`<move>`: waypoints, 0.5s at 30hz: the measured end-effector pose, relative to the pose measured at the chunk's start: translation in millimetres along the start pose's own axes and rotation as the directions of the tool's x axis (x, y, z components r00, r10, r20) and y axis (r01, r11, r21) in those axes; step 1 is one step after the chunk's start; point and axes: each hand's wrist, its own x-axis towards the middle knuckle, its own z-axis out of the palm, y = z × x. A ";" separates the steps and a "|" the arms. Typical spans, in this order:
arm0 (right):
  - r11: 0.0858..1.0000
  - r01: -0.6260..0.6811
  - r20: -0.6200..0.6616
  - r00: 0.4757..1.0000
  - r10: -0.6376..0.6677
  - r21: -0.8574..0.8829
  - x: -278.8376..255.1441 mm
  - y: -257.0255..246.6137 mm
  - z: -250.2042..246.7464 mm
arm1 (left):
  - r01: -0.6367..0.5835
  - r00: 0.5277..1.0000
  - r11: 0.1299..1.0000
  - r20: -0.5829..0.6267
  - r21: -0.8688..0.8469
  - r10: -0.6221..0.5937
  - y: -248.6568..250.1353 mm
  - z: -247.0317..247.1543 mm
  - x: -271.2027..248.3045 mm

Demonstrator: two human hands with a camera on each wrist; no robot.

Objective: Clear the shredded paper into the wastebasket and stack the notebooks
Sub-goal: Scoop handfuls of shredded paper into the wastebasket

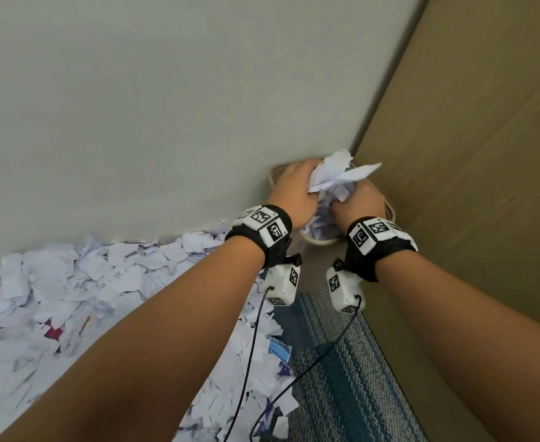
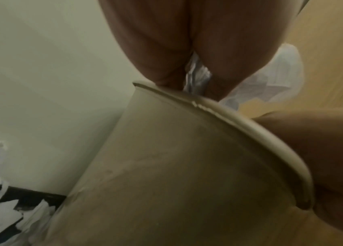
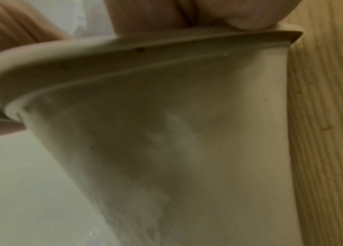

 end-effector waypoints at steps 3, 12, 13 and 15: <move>0.997 0.017 0.065 0.998 -0.012 -0.072 6.8 2.3 5.7 | -0.019 0.999 0.999 -0.030 0.028 0.020 -2.7 4.4 0.8; 0.988 -0.042 0.000 0.999 0.042 0.147 -5.1 1.3 -4.7 | 0.091 0.992 0.995 0.080 0.033 -0.093 7.6 0.1 7.1; 0.985 -0.042 -0.008 0.999 0.044 0.169 -7.4 -0.8 -5.6 | 0.080 0.992 0.996 0.094 0.029 -0.082 8.9 -1.6 7.0; 0.976 -0.050 -0.023 0.998 0.056 0.212 -9.2 -2.9 -5.7 | 0.042 0.992 0.998 0.115 0.036 -0.046 10.4 -4.6 5.6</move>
